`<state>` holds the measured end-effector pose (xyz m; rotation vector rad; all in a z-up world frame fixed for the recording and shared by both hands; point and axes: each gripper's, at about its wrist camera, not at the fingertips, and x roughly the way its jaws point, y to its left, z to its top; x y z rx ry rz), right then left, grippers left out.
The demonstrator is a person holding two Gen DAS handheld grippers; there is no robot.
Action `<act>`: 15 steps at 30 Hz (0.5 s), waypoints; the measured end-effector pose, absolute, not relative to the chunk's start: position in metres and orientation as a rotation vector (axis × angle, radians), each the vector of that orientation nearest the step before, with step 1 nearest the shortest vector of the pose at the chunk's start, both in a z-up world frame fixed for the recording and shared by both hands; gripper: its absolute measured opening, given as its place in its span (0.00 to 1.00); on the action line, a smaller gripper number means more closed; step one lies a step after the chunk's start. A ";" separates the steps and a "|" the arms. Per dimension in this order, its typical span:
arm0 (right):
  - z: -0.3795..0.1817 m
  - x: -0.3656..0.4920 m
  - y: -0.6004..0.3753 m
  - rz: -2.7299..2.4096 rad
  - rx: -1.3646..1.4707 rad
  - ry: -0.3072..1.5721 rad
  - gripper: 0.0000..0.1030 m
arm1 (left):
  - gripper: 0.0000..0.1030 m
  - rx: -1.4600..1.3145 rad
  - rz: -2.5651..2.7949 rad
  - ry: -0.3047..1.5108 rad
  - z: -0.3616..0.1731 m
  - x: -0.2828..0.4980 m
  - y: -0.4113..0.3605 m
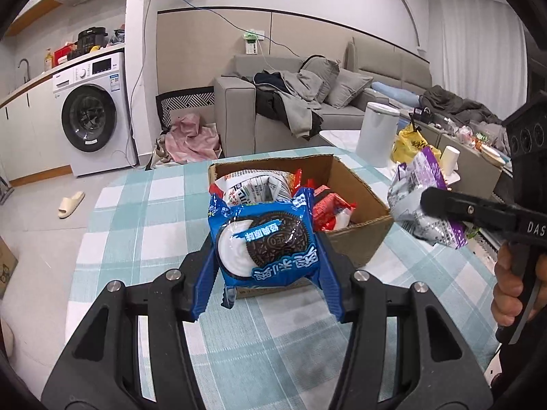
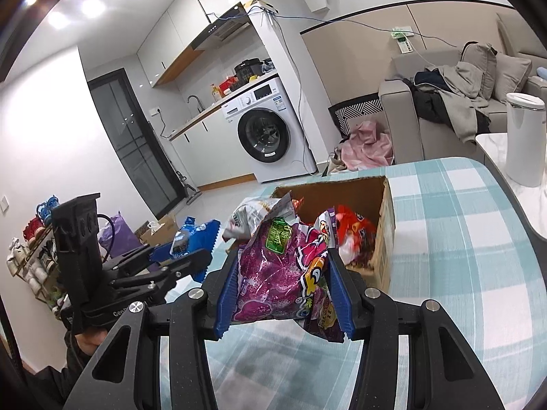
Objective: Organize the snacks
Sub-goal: 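Lift both held packs and carry them over the open box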
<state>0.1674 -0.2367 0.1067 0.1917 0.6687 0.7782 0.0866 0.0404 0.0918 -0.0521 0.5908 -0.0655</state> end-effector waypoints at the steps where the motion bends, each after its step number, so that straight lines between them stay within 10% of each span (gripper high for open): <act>1: 0.107 0.171 -0.235 0.776 0.188 0.671 0.47 | 0.49 -0.046 -0.061 0.591 0.092 0.091 0.041; 15: 0.107 0.214 -0.223 0.765 0.216 0.687 0.47 | 0.49 -0.014 -0.082 0.607 0.077 0.132 0.037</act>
